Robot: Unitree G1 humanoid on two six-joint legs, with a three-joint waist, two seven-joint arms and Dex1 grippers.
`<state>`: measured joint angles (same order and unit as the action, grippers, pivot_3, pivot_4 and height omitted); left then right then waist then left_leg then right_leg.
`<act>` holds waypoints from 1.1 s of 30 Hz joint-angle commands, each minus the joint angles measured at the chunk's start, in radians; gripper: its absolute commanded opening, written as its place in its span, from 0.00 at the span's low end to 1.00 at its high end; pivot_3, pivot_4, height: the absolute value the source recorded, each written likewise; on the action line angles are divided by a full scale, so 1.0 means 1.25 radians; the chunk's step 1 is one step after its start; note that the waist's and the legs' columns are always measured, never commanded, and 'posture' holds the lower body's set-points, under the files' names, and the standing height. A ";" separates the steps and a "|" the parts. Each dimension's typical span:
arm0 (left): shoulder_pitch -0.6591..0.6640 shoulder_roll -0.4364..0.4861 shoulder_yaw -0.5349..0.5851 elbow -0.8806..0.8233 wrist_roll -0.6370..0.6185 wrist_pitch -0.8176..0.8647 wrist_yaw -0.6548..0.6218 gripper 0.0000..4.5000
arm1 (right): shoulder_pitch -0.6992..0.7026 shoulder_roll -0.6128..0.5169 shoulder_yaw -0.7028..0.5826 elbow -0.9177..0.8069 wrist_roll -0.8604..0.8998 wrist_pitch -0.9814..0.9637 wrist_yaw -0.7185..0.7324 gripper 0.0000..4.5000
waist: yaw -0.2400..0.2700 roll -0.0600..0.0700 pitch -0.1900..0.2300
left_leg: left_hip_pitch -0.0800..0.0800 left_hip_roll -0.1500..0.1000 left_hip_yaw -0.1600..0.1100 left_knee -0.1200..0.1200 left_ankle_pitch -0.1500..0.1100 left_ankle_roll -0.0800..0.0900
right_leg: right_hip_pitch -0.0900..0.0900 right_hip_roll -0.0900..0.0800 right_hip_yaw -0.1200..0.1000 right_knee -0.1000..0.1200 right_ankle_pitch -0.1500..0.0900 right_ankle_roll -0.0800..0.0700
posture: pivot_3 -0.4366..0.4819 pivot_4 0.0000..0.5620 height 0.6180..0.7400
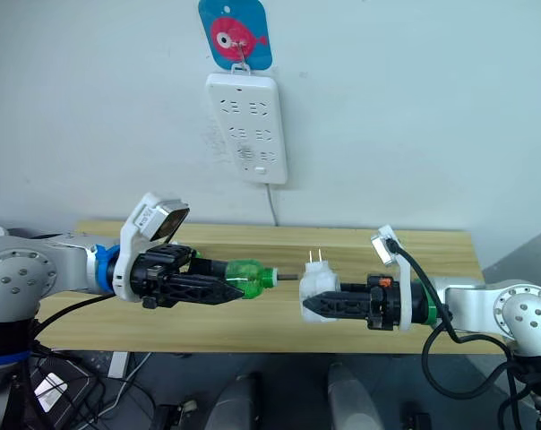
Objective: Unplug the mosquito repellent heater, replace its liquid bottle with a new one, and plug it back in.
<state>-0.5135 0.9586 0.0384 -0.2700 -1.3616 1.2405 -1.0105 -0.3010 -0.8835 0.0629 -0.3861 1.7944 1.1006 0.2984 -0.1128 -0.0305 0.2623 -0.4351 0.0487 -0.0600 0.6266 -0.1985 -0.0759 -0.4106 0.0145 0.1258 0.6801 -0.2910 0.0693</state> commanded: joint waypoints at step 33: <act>0.317 -0.186 -0.131 -0.036 0.798 -0.846 -0.040 0.49 | -0.136 0.092 0.188 0.321 -1.140 -0.106 0.159 0.97 | 0.000 0.000 0.000 | 0.000 -0.001 0.005 0.001 0.000 0.000 | -0.002 -0.002 0.004 0.000 0.001 -0.002 | 0.31 0.43 1.00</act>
<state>-0.1133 0.7359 -0.1276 -0.3020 -0.3650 0.2043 -1.0610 -0.4809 -0.7633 0.3467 0.0687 0.3728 0.9454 0.4842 -0.1129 -0.0302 0.2624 -0.4352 0.0478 -0.0534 0.6276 -0.1985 -0.0761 -0.4125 0.0122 0.1306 0.6806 -0.2895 0.0675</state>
